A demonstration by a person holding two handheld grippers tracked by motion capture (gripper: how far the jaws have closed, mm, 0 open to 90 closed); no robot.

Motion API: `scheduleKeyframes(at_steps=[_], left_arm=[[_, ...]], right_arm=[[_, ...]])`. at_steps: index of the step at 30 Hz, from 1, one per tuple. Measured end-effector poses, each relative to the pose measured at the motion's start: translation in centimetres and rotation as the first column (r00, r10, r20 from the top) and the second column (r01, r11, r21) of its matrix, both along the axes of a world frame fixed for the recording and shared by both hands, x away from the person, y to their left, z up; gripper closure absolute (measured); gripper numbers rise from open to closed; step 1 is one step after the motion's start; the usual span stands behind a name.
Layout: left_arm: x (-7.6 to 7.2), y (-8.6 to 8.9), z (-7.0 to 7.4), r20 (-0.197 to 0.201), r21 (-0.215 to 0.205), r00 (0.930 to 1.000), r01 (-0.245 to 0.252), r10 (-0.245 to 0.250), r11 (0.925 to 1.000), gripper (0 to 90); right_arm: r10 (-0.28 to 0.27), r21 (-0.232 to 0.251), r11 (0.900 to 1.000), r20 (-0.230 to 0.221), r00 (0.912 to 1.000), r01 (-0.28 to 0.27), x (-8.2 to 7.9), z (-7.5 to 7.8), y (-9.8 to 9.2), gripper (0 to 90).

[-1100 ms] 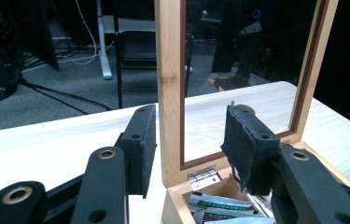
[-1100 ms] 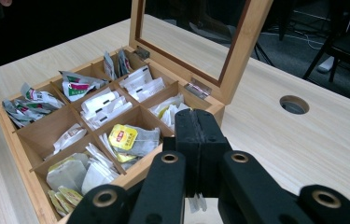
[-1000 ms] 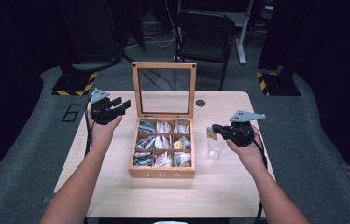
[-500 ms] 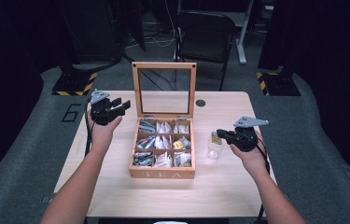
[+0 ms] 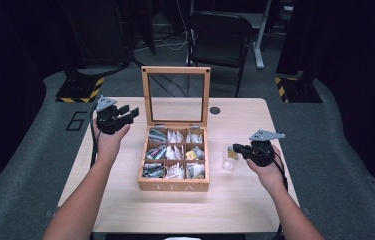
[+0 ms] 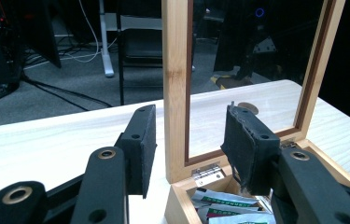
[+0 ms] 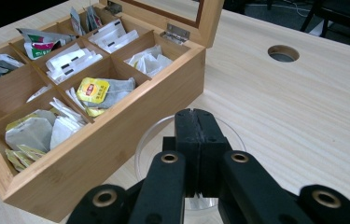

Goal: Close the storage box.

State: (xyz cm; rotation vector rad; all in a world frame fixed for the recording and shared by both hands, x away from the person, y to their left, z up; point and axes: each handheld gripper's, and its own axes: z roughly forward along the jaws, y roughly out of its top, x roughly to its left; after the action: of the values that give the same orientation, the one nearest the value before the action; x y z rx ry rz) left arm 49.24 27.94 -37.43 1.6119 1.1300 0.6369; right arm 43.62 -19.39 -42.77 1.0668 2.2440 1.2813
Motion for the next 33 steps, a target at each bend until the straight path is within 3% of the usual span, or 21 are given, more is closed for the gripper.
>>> scheduleKeyframes(at_steps=[20,29,33], left_arm=[[0.1,0.0,-0.4,-0.005,-0.004,1.0,-0.002,0.002,1.0,54.0],[0.1,0.1,-0.5,-0.009,-0.003,1.0,-0.003,0.003,1.0,52.9],[0.1,0.1,-0.5,-0.01,-0.002,0.9999,-0.005,0.005,1.0,52.8]], right_arm=[[-0.003,-0.017,1.0,-0.042,0.9991,0.003,0.5,-1.8,0.3,88.6],[-0.012,-0.002,1.0,-0.046,0.9989,0.012,0.4,-1.4,0.1,77.4],[0.006,-0.009,1.0,-0.058,0.9983,-0.007,0.6,-0.8,0.5,63.6]])
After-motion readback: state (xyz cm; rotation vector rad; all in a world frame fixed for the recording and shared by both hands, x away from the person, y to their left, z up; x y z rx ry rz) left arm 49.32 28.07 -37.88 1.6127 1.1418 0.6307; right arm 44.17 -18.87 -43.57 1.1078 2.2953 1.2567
